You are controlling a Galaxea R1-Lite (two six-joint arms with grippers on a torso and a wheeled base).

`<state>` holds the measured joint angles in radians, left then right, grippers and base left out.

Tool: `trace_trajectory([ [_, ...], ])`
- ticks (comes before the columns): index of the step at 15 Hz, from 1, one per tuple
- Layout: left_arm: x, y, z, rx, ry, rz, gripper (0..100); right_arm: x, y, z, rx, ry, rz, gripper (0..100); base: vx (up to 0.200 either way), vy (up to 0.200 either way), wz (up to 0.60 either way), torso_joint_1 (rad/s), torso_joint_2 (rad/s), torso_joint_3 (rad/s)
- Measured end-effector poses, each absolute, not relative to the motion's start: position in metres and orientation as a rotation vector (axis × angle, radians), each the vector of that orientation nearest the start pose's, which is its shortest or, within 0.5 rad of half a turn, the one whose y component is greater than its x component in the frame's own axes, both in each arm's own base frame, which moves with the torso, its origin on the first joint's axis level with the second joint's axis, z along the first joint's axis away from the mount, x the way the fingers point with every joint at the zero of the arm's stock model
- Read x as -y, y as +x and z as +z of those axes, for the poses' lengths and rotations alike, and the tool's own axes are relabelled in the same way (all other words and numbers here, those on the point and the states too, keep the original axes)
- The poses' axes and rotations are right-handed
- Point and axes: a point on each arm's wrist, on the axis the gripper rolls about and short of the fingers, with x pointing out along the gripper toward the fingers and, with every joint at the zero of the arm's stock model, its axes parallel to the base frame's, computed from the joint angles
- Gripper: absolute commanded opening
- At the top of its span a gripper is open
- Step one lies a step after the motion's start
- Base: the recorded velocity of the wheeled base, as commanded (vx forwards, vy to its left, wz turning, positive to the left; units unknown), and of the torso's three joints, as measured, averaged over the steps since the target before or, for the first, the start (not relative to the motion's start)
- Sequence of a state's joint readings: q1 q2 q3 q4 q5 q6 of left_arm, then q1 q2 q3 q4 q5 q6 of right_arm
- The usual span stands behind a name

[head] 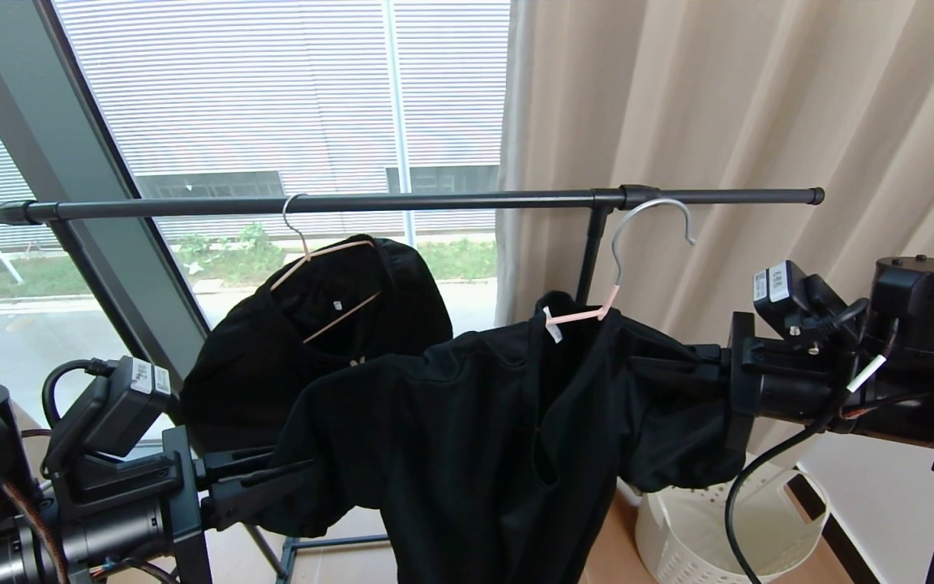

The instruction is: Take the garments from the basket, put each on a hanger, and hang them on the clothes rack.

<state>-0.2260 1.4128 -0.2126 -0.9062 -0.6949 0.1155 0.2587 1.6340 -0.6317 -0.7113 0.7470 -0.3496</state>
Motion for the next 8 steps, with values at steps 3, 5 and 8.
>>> trace_trajectory([
  [3, 0.049, 0.176, 0.133, -0.242, 0.032, -0.899, 0, -0.084, 0.257, 0.166, -0.111, -0.246, 1.034, 0, 0.000, 0.000, 0.00, 0.000, 0.00, 0.000],
  [5, 0.043, 0.179, 0.135, -0.234, 0.029, -0.863, 0, -0.080, 0.259, 0.168, -0.109, -0.244, 1.021, 0, 0.000, 0.000, 0.00, 0.000, 0.00, 0.000],
  [8, 0.032, 0.186, 0.139, -0.218, 0.027, -0.806, 0, -0.075, 0.262, 0.170, -0.102, -0.244, 0.998, 0, 0.000, 0.000, 0.00, 0.000, 0.00, 0.000],
])
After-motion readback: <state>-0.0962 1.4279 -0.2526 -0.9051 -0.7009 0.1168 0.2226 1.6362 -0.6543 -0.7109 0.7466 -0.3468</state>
